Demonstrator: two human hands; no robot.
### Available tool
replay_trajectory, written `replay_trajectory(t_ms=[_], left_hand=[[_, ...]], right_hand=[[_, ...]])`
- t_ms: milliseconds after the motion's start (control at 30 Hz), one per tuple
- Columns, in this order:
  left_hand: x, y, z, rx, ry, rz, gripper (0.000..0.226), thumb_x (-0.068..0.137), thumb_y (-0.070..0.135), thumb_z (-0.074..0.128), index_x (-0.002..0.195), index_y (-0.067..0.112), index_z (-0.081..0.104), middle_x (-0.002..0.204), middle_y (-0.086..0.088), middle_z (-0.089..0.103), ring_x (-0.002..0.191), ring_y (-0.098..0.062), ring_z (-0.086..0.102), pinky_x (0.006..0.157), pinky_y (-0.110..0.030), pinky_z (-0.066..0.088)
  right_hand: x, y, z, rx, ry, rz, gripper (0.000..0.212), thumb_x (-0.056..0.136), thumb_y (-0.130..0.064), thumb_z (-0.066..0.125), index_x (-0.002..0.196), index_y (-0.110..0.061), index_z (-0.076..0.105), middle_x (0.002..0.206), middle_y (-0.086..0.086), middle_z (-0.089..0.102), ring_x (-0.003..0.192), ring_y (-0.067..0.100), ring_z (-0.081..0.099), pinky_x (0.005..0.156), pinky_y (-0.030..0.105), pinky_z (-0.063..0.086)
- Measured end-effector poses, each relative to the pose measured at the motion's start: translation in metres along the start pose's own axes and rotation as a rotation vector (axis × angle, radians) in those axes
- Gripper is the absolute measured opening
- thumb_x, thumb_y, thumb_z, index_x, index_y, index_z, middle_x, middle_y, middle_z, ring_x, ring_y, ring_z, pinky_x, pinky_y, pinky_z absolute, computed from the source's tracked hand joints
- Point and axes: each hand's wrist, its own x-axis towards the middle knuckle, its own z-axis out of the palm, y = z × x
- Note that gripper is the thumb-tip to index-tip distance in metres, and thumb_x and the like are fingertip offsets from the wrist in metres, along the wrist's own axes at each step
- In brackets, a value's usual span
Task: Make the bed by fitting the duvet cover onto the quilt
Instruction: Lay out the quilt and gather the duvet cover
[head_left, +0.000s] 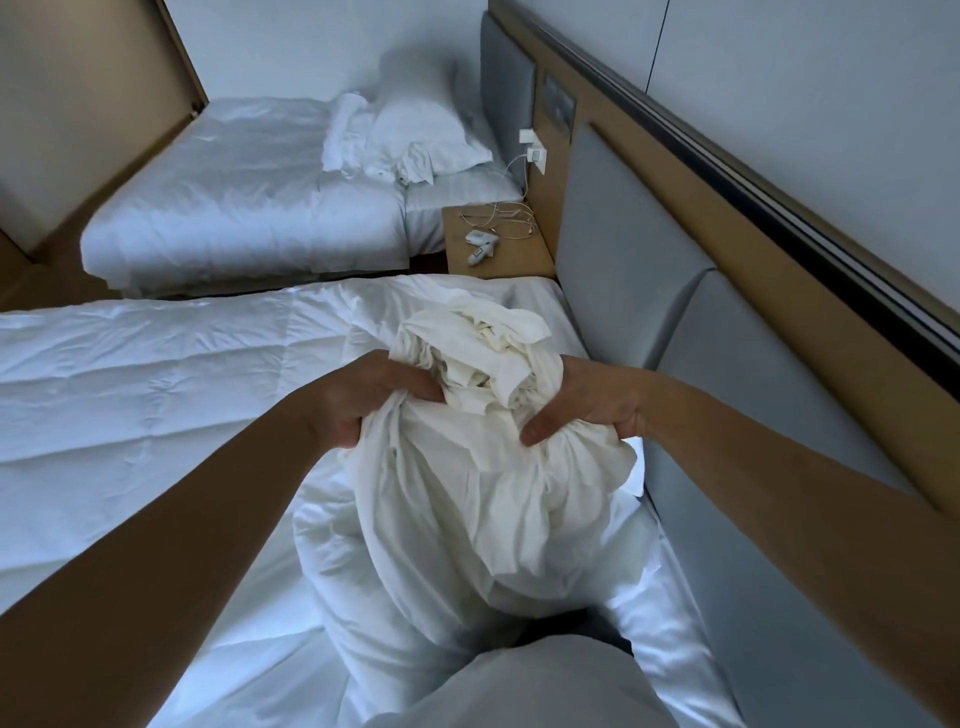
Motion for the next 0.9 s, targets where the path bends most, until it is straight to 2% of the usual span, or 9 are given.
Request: replay_trajectory(t_ms=[67, 200, 267, 367, 467, 533, 700, 800, 900], left_hand=[[-0.001, 0.000, 0.000, 0.012, -0.008, 0.013, 0.049, 0.073, 0.009, 0.076, 0.122, 0.006, 0.070, 0.125, -0.022, 0.068, 0.114, -0.039, 0.067, 0.093, -0.044, 0.055], [-0.005, 0.001, 0.004, -0.068, 0.000, 0.070, 0.059, 0.071, 0.033, 0.083, 0.123, 0.011, 0.070, 0.128, -0.017, 0.068, 0.116, -0.032, 0.067, 0.089, -0.037, 0.058], [-0.006, 0.003, 0.008, -0.130, 0.005, 0.115, 0.062, 0.074, 0.046, 0.078, 0.126, 0.013, 0.070, 0.130, -0.013, 0.068, 0.117, -0.027, 0.067, 0.091, -0.034, 0.057], [-0.007, 0.004, 0.012, -0.176, 0.027, 0.185, 0.073, 0.081, 0.059, 0.067, 0.138, 0.015, 0.060, 0.136, -0.009, 0.065, 0.126, -0.023, 0.061, 0.106, -0.037, 0.046], [-0.009, 0.002, 0.013, -0.191, 0.020, 0.217, 0.067, 0.089, 0.060, 0.057, 0.140, 0.017, 0.059, 0.137, -0.008, 0.064, 0.127, -0.022, 0.061, 0.106, -0.036, 0.047], [-0.011, 0.000, 0.016, -0.206, 0.009, 0.194, 0.060, 0.084, 0.054, 0.065, 0.131, 0.017, 0.067, 0.130, -0.008, 0.068, 0.118, -0.022, 0.066, 0.095, -0.031, 0.054], [-0.011, -0.015, 0.019, -0.022, 0.078, 0.305, 0.046, 0.079, 0.017, 0.073, 0.125, 0.014, 0.066, 0.120, -0.009, 0.072, 0.112, -0.026, 0.069, 0.084, -0.029, 0.057], [-0.019, -0.021, 0.004, -0.187, -0.070, 0.227, 0.074, 0.062, 0.042, 0.092, 0.126, 0.013, 0.068, 0.121, -0.011, 0.072, 0.109, -0.024, 0.070, 0.084, -0.031, 0.058], [-0.028, -0.025, -0.019, -0.267, -0.165, 0.101, 0.117, 0.034, 0.074, 0.090, 0.128, 0.008, 0.068, 0.126, -0.018, 0.069, 0.113, -0.031, 0.068, 0.090, -0.041, 0.058]], right_hand=[[0.001, -0.001, 0.000, -0.059, 0.066, -0.029, 0.065, 0.061, -0.011, 0.094, 0.121, -0.009, 0.068, 0.120, 0.017, 0.070, 0.111, 0.033, 0.068, 0.095, 0.052, 0.055], [0.011, -0.001, 0.011, -0.195, 0.462, -0.205, 0.046, 0.064, -0.014, 0.094, 0.105, -0.015, 0.074, 0.098, 0.000, 0.077, 0.097, 0.015, 0.072, 0.092, 0.031, 0.056], [0.015, 0.001, 0.015, -0.250, 0.609, -0.301, 0.038, 0.069, -0.017, 0.091, 0.102, -0.015, 0.072, 0.092, -0.007, 0.074, 0.090, 0.012, 0.070, 0.081, 0.020, 0.053], [0.018, 0.005, 0.015, -0.403, 0.739, -0.342, 0.034, 0.075, -0.027, 0.086, 0.100, -0.013, 0.069, 0.089, -0.010, 0.070, 0.085, 0.004, 0.066, 0.076, 0.020, 0.051], [0.017, 0.010, 0.017, -0.463, 0.843, -0.412, 0.027, 0.077, -0.028, 0.083, 0.089, -0.013, 0.064, 0.079, -0.012, 0.066, 0.073, 0.001, 0.062, 0.067, 0.012, 0.046], [0.017, 0.014, 0.018, -0.518, 0.883, -0.450, 0.026, 0.078, -0.023, 0.082, 0.081, -0.009, 0.060, 0.069, -0.007, 0.062, 0.064, 0.007, 0.055, 0.060, 0.013, 0.042], [0.018, 0.018, 0.026, -0.559, 0.924, -0.540, 0.044, 0.077, -0.016, 0.078, 0.062, -0.032, 0.040, 0.052, -0.017, 0.045, 0.055, -0.006, 0.052, 0.053, 0.005, 0.036], [0.019, 0.019, 0.031, -0.792, 0.882, -0.573, 0.020, 0.081, -0.030, 0.057, 0.069, -0.027, 0.042, 0.059, -0.023, 0.036, 0.056, 0.000, 0.053, 0.058, 0.000, 0.033], [0.019, 0.022, 0.030, -1.070, 0.811, -0.610, 0.007, 0.078, -0.016, 0.056, 0.073, -0.013, 0.055, 0.062, -0.014, 0.044, 0.059, 0.020, 0.058, 0.057, 0.014, 0.030]])
